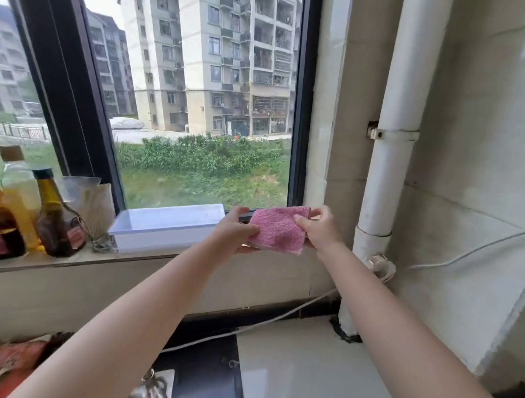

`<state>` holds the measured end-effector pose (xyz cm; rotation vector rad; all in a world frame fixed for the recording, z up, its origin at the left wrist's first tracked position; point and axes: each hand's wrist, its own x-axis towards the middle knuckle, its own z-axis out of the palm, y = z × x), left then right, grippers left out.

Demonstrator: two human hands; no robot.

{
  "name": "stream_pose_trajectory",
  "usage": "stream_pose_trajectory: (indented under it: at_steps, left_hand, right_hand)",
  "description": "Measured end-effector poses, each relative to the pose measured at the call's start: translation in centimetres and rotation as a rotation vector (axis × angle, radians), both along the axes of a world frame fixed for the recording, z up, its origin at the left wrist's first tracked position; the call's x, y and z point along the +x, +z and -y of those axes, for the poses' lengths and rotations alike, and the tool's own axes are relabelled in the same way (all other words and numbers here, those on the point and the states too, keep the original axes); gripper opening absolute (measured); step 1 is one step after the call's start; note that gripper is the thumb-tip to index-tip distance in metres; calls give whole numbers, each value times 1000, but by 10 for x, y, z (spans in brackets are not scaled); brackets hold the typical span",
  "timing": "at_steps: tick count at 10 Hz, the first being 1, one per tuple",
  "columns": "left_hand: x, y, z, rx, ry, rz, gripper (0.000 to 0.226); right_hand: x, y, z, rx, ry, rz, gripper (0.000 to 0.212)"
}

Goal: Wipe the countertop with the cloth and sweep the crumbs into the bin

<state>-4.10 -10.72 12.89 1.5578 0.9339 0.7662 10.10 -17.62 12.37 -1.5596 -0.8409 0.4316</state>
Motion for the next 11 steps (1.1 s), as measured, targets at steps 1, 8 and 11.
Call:
stream_pose_trajectory:
  at_steps: [1, 8, 11]
  left_hand:
    - [20, -11, -26, 13, -31, -92, 31]
    - [102, -104, -166, 270, 104, -583, 33]
    - [95, -111, -167, 599, 123, -852, 34]
  right_hand:
    - [19, -18, -41, -69, 26, -130, 24]
    - [83, -102, -201, -524, 71, 547, 26]
    - [86, -98, -194, -615, 7, 703, 33]
